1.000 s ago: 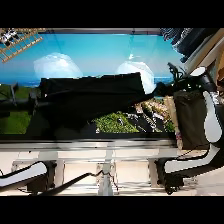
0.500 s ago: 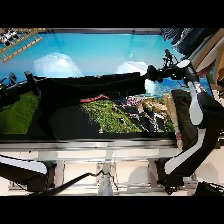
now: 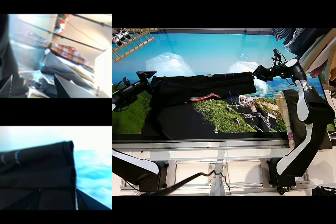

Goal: Fold the clothes and pants, and hang the long-sleeved shirts on hangers.

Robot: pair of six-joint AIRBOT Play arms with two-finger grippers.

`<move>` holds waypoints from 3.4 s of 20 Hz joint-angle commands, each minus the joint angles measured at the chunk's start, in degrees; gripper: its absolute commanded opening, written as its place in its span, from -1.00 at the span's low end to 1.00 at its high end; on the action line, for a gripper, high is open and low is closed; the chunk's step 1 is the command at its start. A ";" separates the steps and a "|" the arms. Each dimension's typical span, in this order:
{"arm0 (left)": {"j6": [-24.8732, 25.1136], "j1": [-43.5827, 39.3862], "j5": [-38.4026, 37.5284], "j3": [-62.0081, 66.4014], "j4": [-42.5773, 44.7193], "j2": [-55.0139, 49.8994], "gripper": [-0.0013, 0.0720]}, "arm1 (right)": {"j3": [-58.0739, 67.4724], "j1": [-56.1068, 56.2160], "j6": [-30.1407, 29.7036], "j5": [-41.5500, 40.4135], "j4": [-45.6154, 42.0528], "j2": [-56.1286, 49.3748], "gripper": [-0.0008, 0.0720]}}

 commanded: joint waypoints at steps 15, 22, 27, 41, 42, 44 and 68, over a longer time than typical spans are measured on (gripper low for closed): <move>23.08 -8.31 -8.85 0.87 37.33 11.43 -0.95 | 3.08 3.43 0.22 13.94 -13.88 0.50 -0.93; 12.79 -23.65 -7.15 0.83 51.65 10.38 -0.95 | 2.84 -0.79 4.76 21.94 -38.16 22.82 -0.93; 12.74 -29.49 -1.97 0.87 51.60 7.93 -0.95 | 2.71 15.41 17.97 14.88 -25.22 25.40 -0.94; 9.55 -17.22 -18.08 0.85 51.36 16.63 -0.95 | 16.41 43.15 18.64 -6.14 -14.58 2.38 0.05; 9.57 -17.29 -18.08 0.85 50.66 16.63 -0.95 | 16.09 40.22 20.13 -2.58 -19.63 5.49 0.05; 9.57 -17.64 -18.05 0.85 48.43 16.63 -0.95 | 13.84 32.44 23.87 6.47 -25.38 10.71 0.27; 9.49 -25.42 -18.38 0.83 45.59 16.61 -0.95 | 5.05 10.99 -6.43 6.32 16.65 -4.24 -0.93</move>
